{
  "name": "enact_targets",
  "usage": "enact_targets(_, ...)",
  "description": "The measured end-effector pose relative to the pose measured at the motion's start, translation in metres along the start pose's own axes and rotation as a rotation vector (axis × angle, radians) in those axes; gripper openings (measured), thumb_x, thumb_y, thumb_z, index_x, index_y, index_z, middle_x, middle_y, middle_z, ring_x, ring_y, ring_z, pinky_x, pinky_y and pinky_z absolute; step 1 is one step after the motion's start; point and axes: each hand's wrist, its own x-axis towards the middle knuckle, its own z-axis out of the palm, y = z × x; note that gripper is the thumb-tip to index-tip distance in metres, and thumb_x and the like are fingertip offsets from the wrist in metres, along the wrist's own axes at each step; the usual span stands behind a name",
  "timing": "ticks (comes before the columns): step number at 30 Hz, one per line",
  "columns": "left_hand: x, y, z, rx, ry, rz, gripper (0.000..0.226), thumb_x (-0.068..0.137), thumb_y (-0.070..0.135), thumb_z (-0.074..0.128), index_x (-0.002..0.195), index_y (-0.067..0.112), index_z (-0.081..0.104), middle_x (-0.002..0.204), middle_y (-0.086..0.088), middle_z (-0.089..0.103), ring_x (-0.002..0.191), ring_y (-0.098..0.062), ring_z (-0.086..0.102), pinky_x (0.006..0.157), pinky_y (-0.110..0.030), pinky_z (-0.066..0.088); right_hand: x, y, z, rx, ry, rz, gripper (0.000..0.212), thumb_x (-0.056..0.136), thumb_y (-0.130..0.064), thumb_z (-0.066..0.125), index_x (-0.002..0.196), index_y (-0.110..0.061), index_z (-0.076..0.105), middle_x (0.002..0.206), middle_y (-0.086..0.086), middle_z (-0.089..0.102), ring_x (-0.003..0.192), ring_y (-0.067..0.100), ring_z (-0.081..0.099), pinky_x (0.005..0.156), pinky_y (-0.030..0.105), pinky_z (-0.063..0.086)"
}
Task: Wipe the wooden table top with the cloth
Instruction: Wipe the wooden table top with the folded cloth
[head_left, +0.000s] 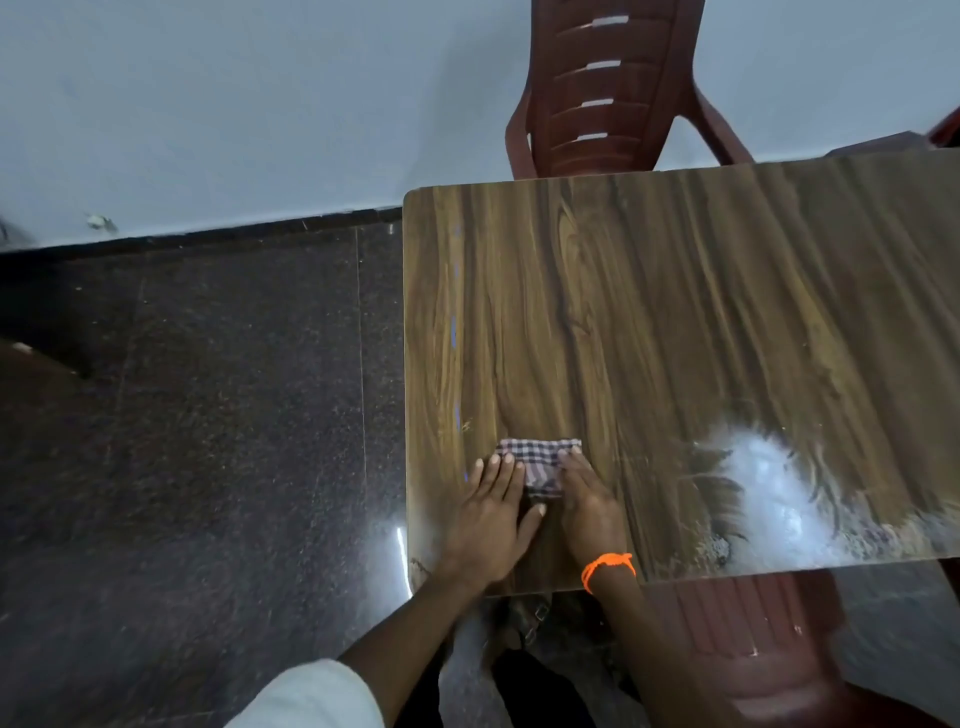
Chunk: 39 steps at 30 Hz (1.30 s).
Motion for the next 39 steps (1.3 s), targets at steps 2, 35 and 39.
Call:
enact_targets(2, 0.019, -0.009, -0.014, 0.038, -0.013, 0.034, 0.073, 0.106, 0.055, 0.019, 0.16, 0.007, 0.022, 0.168, -0.013, 0.02, 0.158, -0.023, 0.008, 0.128, -0.04, -0.006, 0.017, -0.008, 0.001, 0.025, 0.027, 0.068, 0.04, 0.082, 0.008, 0.061, 0.121, -0.003, 0.062, 0.133, 0.011, 0.057, 0.126, 0.023, 0.05, 0.097, 0.033, 0.048)
enact_targets(35, -0.122, -0.041, 0.032, 0.079, 0.032, 0.069, 0.076, 0.104, 0.051, 0.03, 0.159, 0.0, 0.022, 0.167, -0.019, 0.018, 0.157, -0.028, 0.008, 0.128, -0.047, 0.012, -0.095, -0.064, 0.047, 0.008, 0.04, -0.006, 0.037, 0.083, 0.009, 0.062, 0.119, 0.001, 0.062, 0.133, 0.014, 0.056, 0.129, 0.024, 0.046, 0.106, 0.026, 0.036)
enact_targets(39, -0.166, -0.039, 0.048, 0.058, 0.0, 0.051, 0.078, 0.103, 0.056, 0.029, 0.159, 0.001, 0.021, 0.167, -0.017, 0.019, 0.158, -0.026, 0.006, 0.128, -0.044, 0.006, -0.132, -0.06, 0.048, -0.059, -0.081, -0.102, 0.04, 0.081, 0.01, 0.062, 0.119, -0.003, 0.062, 0.134, 0.007, 0.056, 0.134, 0.016, 0.041, 0.105, 0.029, 0.04)
